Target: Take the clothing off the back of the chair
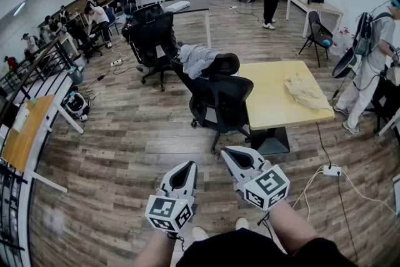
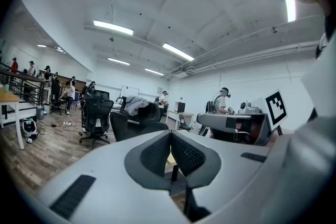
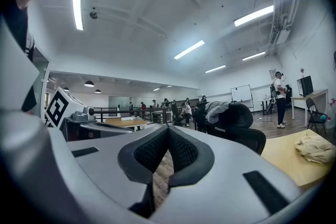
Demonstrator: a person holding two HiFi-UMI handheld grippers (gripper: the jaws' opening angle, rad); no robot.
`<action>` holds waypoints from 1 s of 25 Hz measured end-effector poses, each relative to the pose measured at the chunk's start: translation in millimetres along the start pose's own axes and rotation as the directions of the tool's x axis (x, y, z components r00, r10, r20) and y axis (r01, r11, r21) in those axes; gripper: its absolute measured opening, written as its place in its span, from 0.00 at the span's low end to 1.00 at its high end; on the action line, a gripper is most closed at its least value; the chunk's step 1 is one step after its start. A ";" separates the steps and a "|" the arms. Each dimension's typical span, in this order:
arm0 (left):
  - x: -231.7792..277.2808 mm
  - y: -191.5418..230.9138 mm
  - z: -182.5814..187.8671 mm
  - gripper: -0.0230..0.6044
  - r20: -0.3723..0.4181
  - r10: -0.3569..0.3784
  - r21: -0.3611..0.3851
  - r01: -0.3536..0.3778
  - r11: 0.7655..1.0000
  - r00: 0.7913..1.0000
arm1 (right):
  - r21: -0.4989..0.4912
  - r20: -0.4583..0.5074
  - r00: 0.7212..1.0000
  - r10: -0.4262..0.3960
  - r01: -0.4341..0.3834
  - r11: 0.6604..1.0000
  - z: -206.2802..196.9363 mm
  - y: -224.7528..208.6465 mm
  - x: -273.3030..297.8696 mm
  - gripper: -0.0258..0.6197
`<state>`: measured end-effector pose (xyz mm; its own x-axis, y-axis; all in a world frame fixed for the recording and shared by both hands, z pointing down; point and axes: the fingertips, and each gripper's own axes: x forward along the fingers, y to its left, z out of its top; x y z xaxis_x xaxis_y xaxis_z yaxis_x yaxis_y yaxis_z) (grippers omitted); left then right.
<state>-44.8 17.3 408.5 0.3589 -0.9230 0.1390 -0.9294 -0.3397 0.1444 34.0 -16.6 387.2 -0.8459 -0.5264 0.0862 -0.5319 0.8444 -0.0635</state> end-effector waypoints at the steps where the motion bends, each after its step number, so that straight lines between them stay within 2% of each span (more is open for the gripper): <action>1: -0.1 0.5 1.2 0.07 0.001 0.000 0.000 0.000 1.000 1.000 | 0.000 0.000 1.000 0.000 0.000 1.000 0.9 0.2 0.5 0.06; 15: -12.8 15.0 1.2 0.06 0.015 -0.008 -0.015 0.008 1.000 1.000 | -0.022 -0.018 1.000 0.008 -0.009 1.000 -0.6 18.2 10.9 0.06; 25: -39.8 60.1 -7.0 0.07 0.009 -0.004 -0.036 0.004 0.999 1.000 | -0.016 -0.037 0.999 0.015 -0.016 1.000 -7.6 53.1 49.9 0.06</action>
<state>-114.3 34.9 418.5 0.3617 -0.9233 0.1291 -0.9242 -0.3368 0.1802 -36.2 2.7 395.6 -0.8519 -0.5093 0.1222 -0.5177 0.8542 -0.0489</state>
